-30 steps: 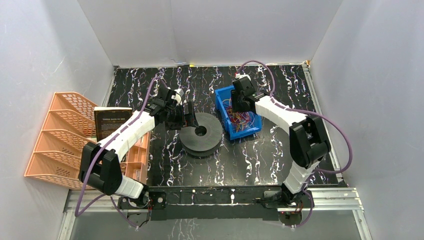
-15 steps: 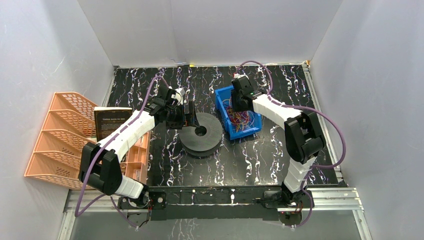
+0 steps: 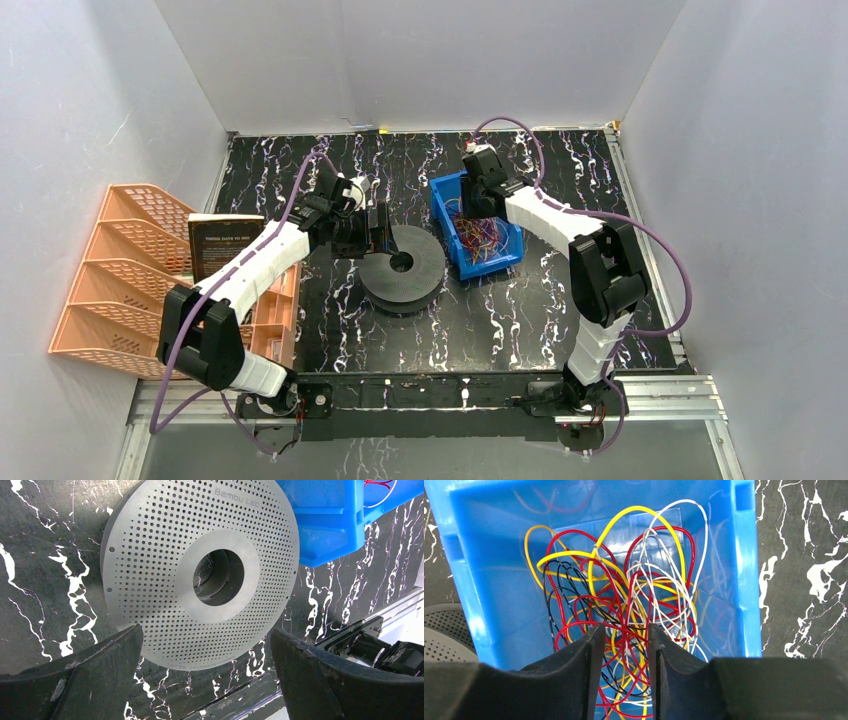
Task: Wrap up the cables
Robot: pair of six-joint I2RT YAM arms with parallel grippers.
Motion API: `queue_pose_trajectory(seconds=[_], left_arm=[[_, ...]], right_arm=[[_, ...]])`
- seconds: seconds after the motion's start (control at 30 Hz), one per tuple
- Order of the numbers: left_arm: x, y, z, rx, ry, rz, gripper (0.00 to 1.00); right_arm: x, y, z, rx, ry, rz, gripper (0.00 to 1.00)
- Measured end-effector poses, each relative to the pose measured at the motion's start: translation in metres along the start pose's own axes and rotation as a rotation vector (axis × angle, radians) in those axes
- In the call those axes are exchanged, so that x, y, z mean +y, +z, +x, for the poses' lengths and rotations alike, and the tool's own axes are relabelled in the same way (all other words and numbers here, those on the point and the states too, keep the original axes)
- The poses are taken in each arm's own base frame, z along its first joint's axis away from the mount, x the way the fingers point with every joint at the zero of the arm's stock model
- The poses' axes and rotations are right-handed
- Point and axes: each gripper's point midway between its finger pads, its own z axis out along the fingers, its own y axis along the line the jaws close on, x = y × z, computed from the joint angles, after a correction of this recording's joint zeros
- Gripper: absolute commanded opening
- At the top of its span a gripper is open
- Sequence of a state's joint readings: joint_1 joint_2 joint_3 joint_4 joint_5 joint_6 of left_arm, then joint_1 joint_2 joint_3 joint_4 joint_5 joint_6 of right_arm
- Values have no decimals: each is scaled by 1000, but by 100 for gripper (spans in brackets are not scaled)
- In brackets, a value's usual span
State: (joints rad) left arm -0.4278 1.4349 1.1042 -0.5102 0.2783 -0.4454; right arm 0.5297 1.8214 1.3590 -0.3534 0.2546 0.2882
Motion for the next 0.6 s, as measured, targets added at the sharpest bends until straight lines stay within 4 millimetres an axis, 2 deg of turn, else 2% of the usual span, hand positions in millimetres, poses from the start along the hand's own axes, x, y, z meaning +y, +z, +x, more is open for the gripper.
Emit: queue_pose_trajectory(seconds=[0.07,0.13,0.47,0.6], left_arm=[[0,0,0,0,0,0,98],[0,0,0,1,0,0,98],[1,0,2,9,-2,-4,98],[1,-1,3,12,0,-6,98]], right_arm=[[2,0,-3,-7,1,-5,36],[3,2,-4,-9,2,-11,35],[4,12,5,18,-3,-11,35],[5,11,3,15,-2,-13,38]])
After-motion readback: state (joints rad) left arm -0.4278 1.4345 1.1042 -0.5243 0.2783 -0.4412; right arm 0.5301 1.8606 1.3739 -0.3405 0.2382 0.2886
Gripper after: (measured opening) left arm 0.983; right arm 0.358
